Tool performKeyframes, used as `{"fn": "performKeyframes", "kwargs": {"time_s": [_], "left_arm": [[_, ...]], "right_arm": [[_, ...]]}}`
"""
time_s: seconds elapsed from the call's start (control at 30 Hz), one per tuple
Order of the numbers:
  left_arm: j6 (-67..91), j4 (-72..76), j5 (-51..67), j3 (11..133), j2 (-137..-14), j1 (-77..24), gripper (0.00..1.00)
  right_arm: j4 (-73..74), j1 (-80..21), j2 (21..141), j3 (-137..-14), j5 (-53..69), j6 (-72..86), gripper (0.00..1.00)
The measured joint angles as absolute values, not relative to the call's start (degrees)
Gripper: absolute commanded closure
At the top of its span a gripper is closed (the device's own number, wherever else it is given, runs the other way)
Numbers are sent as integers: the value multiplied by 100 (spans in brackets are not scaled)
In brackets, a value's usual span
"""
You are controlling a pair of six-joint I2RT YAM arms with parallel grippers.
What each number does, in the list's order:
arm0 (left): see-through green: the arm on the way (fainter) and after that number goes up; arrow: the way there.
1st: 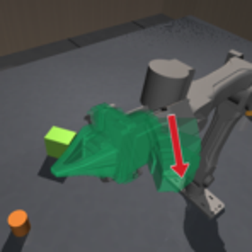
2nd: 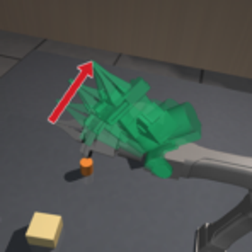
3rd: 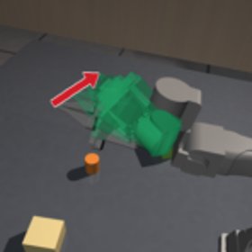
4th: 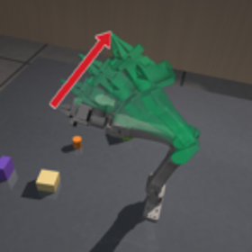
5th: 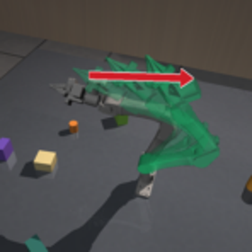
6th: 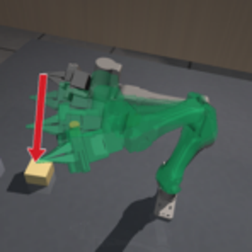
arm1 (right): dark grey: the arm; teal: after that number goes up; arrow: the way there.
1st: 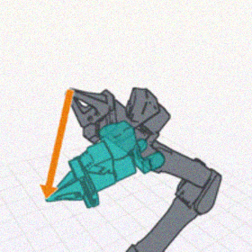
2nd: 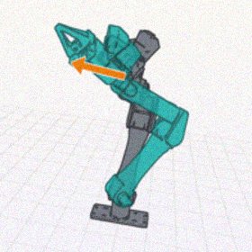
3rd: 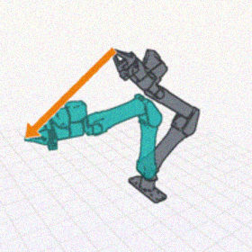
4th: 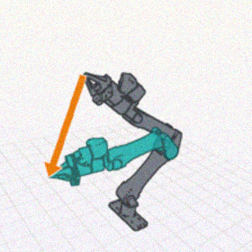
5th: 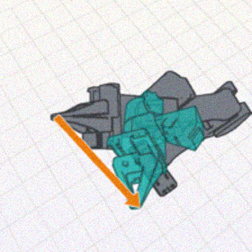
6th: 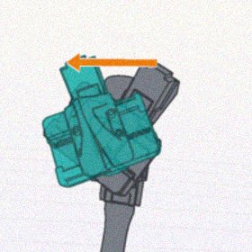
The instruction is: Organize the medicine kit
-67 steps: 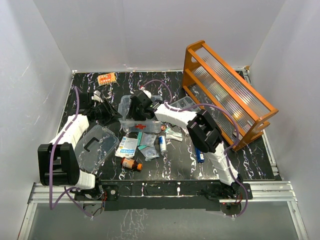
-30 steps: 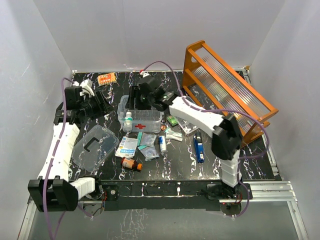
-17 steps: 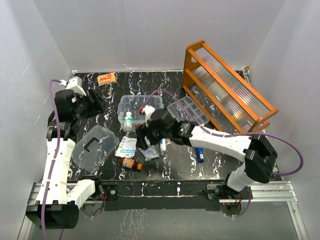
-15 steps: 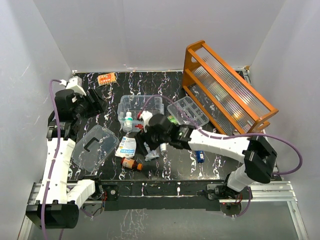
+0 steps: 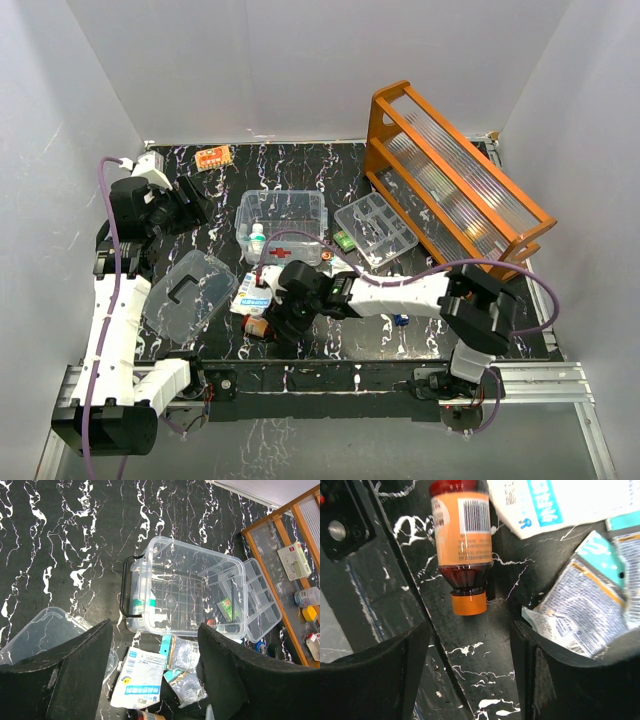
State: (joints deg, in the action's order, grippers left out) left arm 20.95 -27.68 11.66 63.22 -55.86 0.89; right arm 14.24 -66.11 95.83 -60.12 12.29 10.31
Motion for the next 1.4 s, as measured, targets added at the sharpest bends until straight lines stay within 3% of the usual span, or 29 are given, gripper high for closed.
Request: {"fn": "performKeyframes", "kwargs": {"time_s": [0.47,0.9,1.2,1.4], "left_arm": [[2025,-2773,1155,6333,-5607,89,31],[1953,-2849,1061,6344,-5603,89,26],[1605,-2825,1522,6329,-5468,89,24],[1459,-2558,2405,6187,-5328,89,24]], "right_arm": [[1188,-6676,10409,-6184,1466,884,52],[1026,-6676,10571,-6259,1726,810,94],[1894,-6451,10438,-6530,2521,395,100],[2324,-5645,9537,-6582,3382,279,100]]}}
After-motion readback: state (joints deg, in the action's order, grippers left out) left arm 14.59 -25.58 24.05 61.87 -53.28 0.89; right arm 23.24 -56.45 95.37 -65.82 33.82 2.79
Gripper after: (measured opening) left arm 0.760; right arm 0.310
